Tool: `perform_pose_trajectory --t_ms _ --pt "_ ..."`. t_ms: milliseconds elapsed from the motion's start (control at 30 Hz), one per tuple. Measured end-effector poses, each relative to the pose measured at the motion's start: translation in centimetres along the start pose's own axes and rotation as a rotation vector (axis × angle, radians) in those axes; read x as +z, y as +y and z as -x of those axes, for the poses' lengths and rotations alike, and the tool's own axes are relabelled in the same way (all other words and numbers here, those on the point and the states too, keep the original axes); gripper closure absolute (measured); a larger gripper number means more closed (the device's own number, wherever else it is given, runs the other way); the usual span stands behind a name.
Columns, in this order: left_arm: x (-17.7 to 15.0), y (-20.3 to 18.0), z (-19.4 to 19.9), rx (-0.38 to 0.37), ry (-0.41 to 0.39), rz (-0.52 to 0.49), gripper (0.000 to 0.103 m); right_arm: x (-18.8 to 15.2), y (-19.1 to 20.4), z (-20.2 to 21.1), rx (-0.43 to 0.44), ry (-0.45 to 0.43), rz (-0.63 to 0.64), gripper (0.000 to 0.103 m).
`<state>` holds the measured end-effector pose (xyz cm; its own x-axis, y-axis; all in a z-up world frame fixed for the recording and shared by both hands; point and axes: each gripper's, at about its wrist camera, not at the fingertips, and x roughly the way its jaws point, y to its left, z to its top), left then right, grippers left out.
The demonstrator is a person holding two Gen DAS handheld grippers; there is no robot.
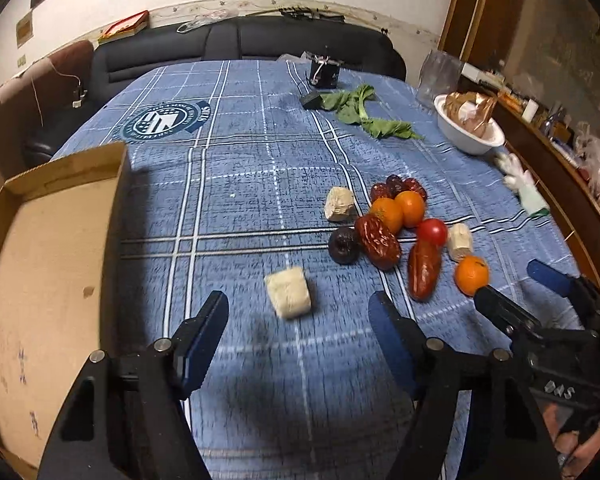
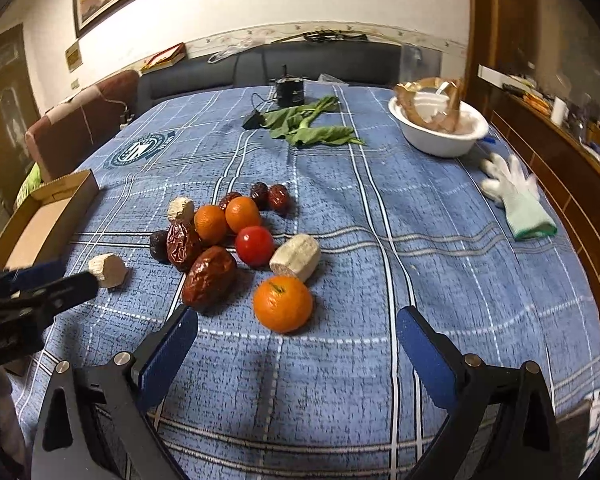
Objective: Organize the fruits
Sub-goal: 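Grasp the white cube with the left tool while the right tool grasps an orange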
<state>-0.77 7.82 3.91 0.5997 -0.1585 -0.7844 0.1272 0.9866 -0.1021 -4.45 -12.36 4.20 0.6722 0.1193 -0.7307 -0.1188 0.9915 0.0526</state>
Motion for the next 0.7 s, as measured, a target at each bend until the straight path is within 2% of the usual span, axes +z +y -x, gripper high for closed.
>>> perform_pose_trajectory --t_ms 100,267,333,367,400,500,700 --pt "0.2 -0.1 -1.6 0.008 0.041 -0.003 0.034 0.4 0.7 -0.6 -0.011 0.010 0.035 0.010" --pt "-0.1 0.6 -2.8 -0.003 0.084 0.014 0.048 0.6 0.7 -2.2 -0.016 0.059 0.035 0.027" --pt "-0.1 0.5 -2.8 0.015 0.071 0.006 0.062 0.6 0.4 -2.6 -0.013 0.074 0.022 0.034" --pt "-0.1 0.5 -2.8 0.025 0.065 0.002 0.068 0.6 0.3 -2.8 -0.011 0.078 0.017 0.040" --pt "-0.1 0.5 -2.8 0.033 0.060 -0.002 0.080 0.6 0.2 -2.9 -0.007 0.083 0.014 0.050" --pt "-0.2 0.9 -2.7 0.012 0.059 0.018 0.081 0.6 0.1 -3.1 0.040 0.091 0.000 0.065" --pt "-0.8 1.6 -0.2 -0.014 0.023 0.058 0.081 0.4 0.3 -1.3 0.054 0.062 -0.014 0.066"
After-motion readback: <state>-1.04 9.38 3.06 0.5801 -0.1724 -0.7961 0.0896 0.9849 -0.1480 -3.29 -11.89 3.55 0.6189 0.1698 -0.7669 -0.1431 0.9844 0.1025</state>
